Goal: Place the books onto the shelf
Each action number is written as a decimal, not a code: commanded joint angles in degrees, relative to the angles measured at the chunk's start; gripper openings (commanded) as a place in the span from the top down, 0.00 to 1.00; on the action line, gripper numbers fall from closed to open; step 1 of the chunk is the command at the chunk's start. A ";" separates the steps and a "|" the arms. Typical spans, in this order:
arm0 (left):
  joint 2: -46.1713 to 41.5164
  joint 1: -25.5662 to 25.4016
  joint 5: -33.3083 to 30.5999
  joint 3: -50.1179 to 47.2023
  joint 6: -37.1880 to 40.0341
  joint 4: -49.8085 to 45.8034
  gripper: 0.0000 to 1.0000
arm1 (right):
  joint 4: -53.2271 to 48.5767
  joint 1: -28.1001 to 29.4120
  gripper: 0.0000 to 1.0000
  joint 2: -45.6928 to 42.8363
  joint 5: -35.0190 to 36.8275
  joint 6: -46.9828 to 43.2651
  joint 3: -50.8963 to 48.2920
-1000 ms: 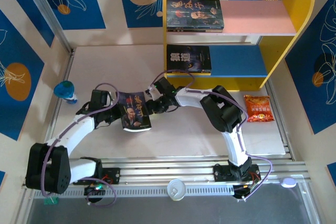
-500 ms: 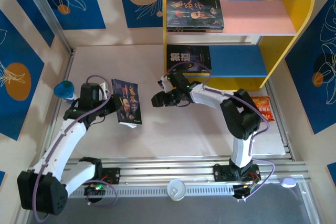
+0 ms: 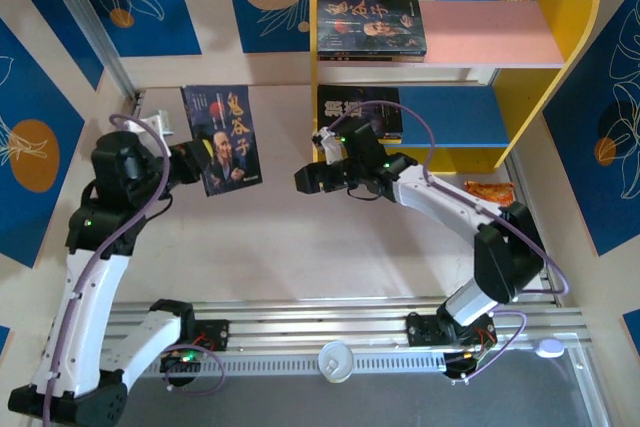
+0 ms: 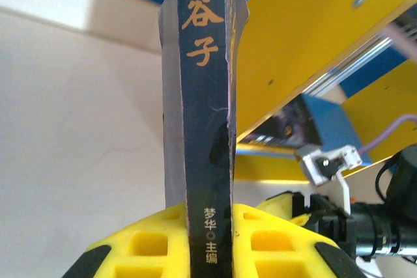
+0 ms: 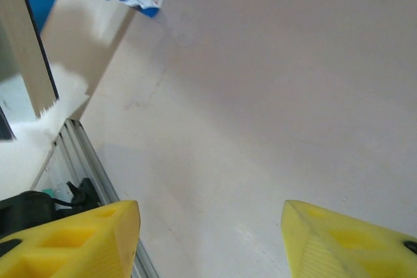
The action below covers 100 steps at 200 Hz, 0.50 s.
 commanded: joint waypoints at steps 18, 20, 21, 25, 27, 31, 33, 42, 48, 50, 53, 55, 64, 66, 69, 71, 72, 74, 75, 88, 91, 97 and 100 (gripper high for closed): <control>0.44 -0.31 4.40 7.17 -0.60 11.69 1.00 | -1.68 -0.62 0.38 -7.42 0.70 0.19 -0.15; 0.60 -0.31 4.49 7.47 -0.77 12.19 1.00 | -1.75 -0.69 0.38 -7.70 0.67 0.24 -0.15; 0.70 -0.31 4.61 7.60 -0.84 12.44 1.00 | -1.76 -0.70 0.38 -7.83 0.70 0.22 -0.17; 1.02 -0.31 4.98 8.15 -1.13 13.20 1.00 | -1.87 -0.78 0.38 -8.43 0.72 0.19 0.00; 1.30 -0.33 5.21 8.47 -1.32 13.56 1.00 | -1.91 -0.77 0.38 -8.69 0.77 0.19 0.06; 1.65 -0.33 5.50 9.07 -1.70 14.44 1.00 | -1.95 -0.97 0.37 -9.27 0.81 0.15 0.21; 1.91 -0.31 5.80 9.35 -1.88 14.86 1.00 | -2.01 -0.98 0.37 -9.59 0.81 0.14 0.29; 2.98 -0.39 6.66 10.59 -2.72 16.80 1.00 | -2.21 -1.37 0.36 -10.71 0.81 0.10 0.66; 3.57 -0.45 7.25 11.39 -3.47 18.11 1.00 | -2.36 -1.70 0.36 -11.43 0.71 0.11 1.08; 3.84 -0.41 7.47 11.69 -3.66 18.59 1.00 | -2.45 -1.82 0.36 -11.58 0.61 0.11 1.17; 4.20 -0.39 7.80 12.04 -4.09 19.35 1.00 | -2.47 -2.02 0.36 -11.94 0.57 0.11 1.26; 4.44 -0.44 7.91 12.32 -4.37 19.82 1.00 | -2.47 -2.12 0.36 -12.12 0.51 0.17 1.30; 5.36 -0.46 8.39 13.25 -5.75 22.18 1.00 | -2.29 -2.82 0.36 -12.98 -0.07 0.53 1.75; 5.52 -0.41 8.59 13.43 -6.06 22.81 1.00 | -2.17 -2.95 0.36 -13.22 -0.24 0.58 1.79; 5.85 -0.53 8.82 13.76 -6.53 23.85 1.00 | -2.06 -3.32 0.35 -13.55 -0.55 0.71 1.91; 6.02 -0.49 8.92 13.96 -6.89 24.37 1.00 | -1.91 -3.48 0.35 -13.73 -0.80 0.89 1.99; 6.09 -0.49 8.98 14.05 -7.02 24.68 1.00 | -1.84 -3.59 0.35 -13.79 -0.92 0.94 2.00; 6.32 -0.48 9.11 14.23 -7.34 25.30 1.00 | -1.68 -3.85 0.35 -14.04 -1.18 1.13 2.14; 6.42 -0.53 9.16 14.31 -7.55 25.63 1.00 | -1.64 -3.91 0.35 -14.12 -1.37 1.23 2.17; 7.68 -0.78 9.33 15.57 -9.56 29.58 1.00 | 0.25 -5.46 0.34 -15.30 -3.74 2.75 2.39; 7.93 -0.83 9.30 15.87 -9.99 30.43 1.00 | 0.60 -5.92 0.34 -15.64 -4.28 3.16 2.43; 8.47 -0.98 9.39 16.42 -10.80 32.11 1.00 | 1.59 -6.60 0.33 -16.14 -5.42 4.15 2.57; 8.74 -1.05 9.30 16.73 -11.22 33.05 1.00 | 1.95 -6.93 0.33 -16.30 -5.96 4.79 2.68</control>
